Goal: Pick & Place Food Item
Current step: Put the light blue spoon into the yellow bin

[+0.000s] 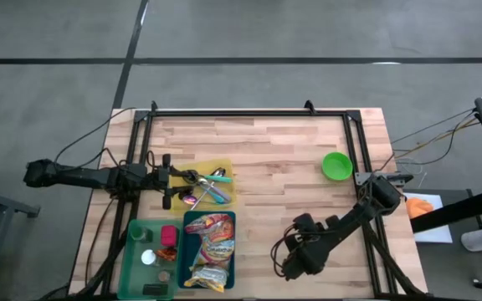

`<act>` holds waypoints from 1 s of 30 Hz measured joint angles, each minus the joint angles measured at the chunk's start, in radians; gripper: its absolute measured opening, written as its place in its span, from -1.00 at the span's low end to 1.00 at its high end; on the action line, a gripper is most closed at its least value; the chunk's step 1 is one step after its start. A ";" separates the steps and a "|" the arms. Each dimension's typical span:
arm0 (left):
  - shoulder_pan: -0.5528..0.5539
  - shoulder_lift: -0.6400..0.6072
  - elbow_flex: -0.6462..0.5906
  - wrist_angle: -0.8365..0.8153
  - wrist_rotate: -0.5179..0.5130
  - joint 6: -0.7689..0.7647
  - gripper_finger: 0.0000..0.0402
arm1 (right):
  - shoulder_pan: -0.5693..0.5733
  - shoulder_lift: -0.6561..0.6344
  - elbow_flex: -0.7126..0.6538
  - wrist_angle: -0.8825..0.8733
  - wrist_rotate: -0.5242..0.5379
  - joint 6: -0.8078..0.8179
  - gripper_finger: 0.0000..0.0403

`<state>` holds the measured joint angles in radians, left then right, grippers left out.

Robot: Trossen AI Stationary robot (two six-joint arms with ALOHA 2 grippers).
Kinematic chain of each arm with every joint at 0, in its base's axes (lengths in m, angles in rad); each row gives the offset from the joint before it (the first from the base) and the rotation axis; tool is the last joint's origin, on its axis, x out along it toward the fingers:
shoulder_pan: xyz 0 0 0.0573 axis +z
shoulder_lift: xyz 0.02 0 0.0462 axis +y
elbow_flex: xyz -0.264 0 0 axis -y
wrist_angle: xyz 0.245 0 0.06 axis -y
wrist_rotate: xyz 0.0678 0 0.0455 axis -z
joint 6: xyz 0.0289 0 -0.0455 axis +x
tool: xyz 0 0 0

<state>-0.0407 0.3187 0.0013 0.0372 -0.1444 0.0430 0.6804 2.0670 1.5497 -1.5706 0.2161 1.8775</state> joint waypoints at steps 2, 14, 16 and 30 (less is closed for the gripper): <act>0.000 0.000 0.000 0.000 0.000 0.000 -0.06 | -0.002 0.000 -0.001 0.000 0.001 -0.008 -0.89; 0.000 0.000 0.000 0.000 0.000 0.000 -0.06 | 0.000 -0.001 -0.006 -0.001 0.058 0.037 -0.89; 0.000 0.000 0.000 0.000 0.000 0.000 -0.06 | 0.000 -0.001 -0.006 0.000 0.072 0.051 -0.89; 0.000 0.000 0.000 0.000 0.000 0.000 -0.06 | 0.000 -0.001 -0.009 -0.001 0.076 0.079 -0.89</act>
<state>-0.0406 0.3187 0.0013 0.0372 -0.1444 0.0429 0.6804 2.0659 1.5406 -1.5711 0.2919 1.9568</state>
